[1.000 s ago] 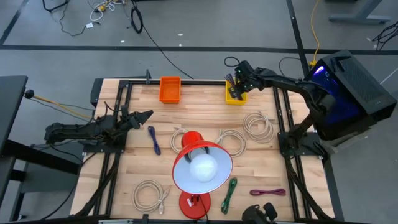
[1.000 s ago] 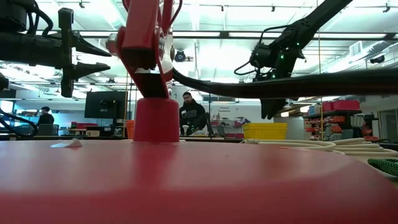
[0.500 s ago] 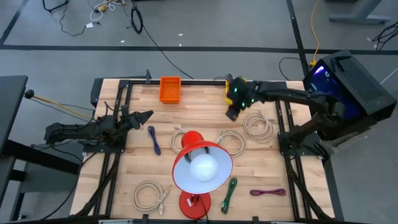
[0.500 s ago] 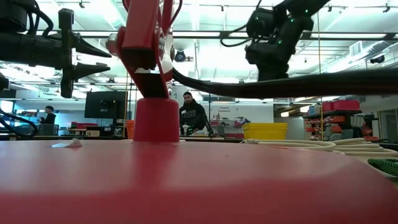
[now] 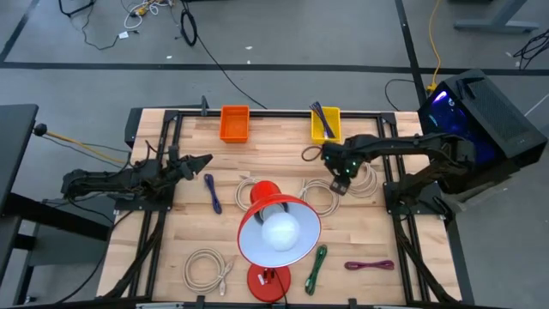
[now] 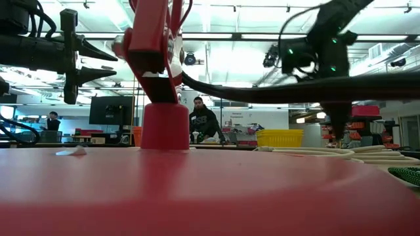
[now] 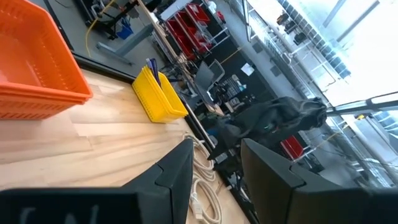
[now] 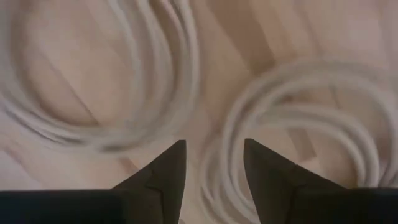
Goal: Pick & Place USB Port
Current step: Put the brown HDMI cable into the orange bin
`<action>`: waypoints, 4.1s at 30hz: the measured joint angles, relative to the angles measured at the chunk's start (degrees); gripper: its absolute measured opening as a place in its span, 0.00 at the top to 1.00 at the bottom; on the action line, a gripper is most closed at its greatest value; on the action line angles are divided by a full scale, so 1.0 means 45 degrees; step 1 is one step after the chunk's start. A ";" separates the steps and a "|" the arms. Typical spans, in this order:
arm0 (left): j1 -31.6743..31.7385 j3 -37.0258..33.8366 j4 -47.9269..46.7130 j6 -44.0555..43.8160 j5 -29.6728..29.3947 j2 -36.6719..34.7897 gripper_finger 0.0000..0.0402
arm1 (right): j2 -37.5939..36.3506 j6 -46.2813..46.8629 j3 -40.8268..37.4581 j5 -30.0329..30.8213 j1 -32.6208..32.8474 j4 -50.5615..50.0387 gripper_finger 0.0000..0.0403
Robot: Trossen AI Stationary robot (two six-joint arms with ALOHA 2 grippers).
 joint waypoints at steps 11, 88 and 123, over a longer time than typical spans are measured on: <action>0.0003 0.0000 -0.0010 -0.0003 -0.0062 0.0000 0.65 | -0.0151 -0.0183 -0.0533 -0.0637 0.0061 -0.0142 0.55; 0.2644 1.0299 0.2261 0.3408 0.5766 1.2820 0.65 | 0.3502 -0.2497 1.2465 0.0702 0.3021 0.1838 0.97; 0.2919 1.1519 0.2629 0.2566 0.7088 1.4972 0.65 | 0.3473 -0.2998 1.2450 0.2142 0.2815 0.1611 0.98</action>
